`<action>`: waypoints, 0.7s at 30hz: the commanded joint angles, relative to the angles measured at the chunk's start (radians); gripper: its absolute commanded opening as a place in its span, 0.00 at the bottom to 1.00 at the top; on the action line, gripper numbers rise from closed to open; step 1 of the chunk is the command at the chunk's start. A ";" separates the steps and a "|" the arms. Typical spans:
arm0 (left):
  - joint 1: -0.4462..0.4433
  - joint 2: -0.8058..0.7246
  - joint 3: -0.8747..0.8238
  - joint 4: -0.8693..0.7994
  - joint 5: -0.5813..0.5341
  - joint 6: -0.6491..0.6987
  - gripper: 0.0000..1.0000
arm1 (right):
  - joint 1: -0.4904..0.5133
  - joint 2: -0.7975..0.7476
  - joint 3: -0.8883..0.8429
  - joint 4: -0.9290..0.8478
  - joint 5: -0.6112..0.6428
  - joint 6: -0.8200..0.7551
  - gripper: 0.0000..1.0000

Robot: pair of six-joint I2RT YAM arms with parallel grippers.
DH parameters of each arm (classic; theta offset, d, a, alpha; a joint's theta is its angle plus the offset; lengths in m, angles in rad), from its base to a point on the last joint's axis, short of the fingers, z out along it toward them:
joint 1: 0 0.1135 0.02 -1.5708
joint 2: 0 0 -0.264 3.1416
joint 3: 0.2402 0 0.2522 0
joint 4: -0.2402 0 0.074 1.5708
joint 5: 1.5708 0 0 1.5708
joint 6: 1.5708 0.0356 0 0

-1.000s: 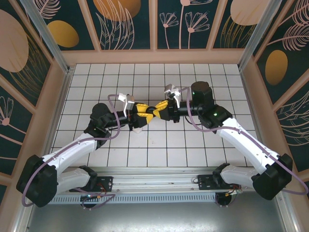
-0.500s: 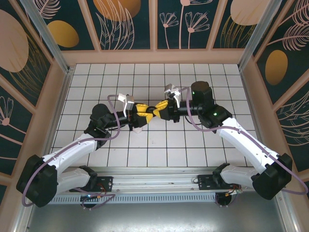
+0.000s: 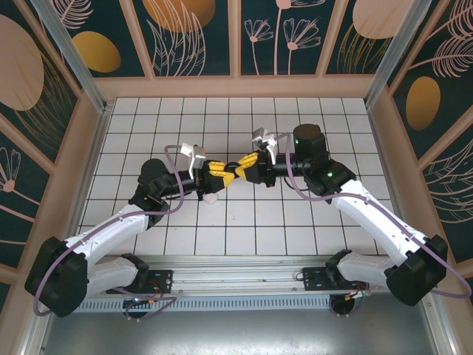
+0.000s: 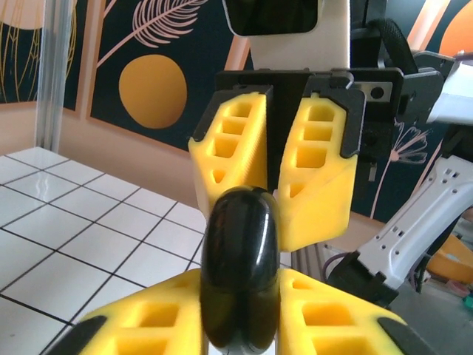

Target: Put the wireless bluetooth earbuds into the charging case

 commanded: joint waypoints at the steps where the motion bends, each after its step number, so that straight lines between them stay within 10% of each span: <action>1: -0.001 0.000 0.019 -0.003 0.035 0.007 0.09 | -0.002 -0.021 0.018 0.040 -0.019 0.007 0.21; 7: -0.002 -0.012 0.029 -0.043 0.021 0.045 0.00 | -0.001 -0.021 0.010 0.073 0.019 0.048 0.44; 21: -0.001 -0.066 0.029 -0.115 -0.008 0.102 0.00 | 0.000 -0.011 0.006 0.075 0.029 0.052 0.56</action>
